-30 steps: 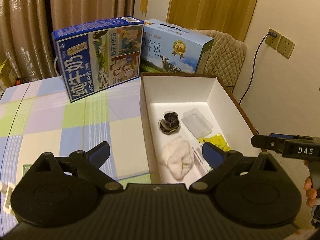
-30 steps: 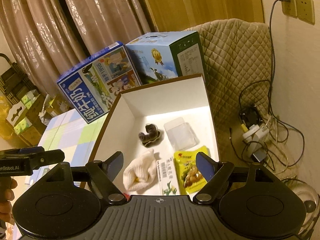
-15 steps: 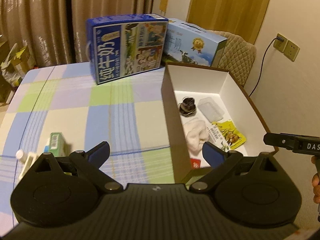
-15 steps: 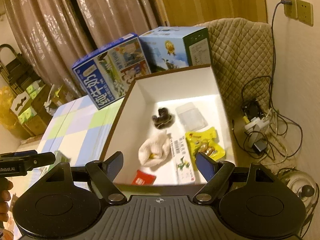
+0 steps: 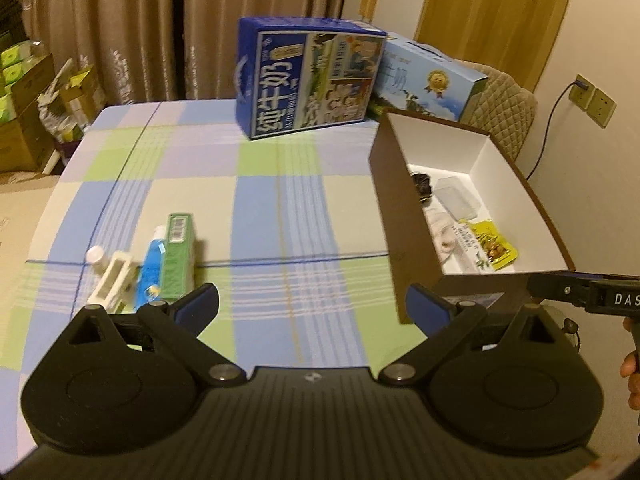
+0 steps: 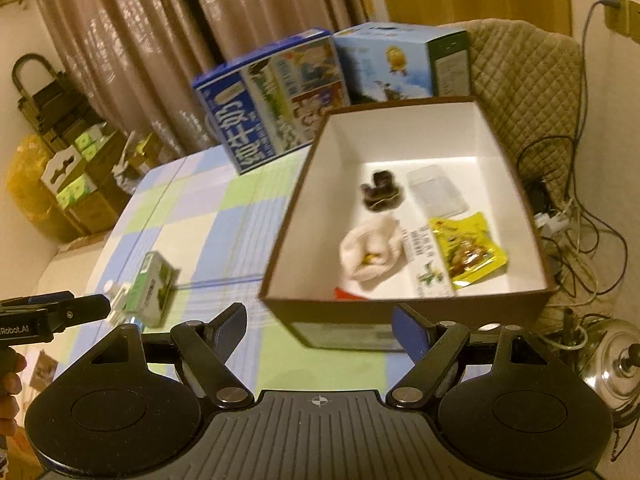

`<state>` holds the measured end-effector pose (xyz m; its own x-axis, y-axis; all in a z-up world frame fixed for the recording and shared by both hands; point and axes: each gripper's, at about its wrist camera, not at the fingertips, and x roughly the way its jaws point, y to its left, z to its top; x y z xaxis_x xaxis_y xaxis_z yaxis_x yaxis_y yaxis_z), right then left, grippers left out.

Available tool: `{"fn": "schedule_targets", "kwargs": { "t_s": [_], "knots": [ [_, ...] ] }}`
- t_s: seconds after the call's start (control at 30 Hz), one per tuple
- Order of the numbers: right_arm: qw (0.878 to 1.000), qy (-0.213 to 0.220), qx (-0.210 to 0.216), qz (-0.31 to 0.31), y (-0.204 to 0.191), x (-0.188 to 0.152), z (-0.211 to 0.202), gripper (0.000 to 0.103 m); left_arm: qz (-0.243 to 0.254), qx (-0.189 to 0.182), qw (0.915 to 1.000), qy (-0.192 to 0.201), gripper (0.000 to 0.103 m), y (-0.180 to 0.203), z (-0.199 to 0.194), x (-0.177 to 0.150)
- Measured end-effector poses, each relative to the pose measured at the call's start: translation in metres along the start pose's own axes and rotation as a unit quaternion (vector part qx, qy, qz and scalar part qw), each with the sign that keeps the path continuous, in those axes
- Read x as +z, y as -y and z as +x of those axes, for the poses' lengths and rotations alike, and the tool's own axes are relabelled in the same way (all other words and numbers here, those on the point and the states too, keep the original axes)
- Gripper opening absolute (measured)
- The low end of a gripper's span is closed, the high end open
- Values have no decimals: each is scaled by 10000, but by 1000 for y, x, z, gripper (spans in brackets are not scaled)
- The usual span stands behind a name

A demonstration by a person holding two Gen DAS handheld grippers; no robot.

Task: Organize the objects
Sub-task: 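Withdraw both open grippers from the box back over the table items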

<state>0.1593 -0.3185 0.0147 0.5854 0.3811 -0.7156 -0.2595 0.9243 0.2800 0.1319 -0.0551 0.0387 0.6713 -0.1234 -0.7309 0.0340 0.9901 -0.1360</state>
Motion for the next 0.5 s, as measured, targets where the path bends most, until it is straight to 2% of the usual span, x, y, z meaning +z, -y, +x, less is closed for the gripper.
{"fn": "schedule_targets", "kwargs": {
  "t_s": [0.5],
  "knots": [
    [9972,-406,429,-468,-72,-28,34,77,-288,268,9991,-162,98,-67,-21,-27]
  ]
}}
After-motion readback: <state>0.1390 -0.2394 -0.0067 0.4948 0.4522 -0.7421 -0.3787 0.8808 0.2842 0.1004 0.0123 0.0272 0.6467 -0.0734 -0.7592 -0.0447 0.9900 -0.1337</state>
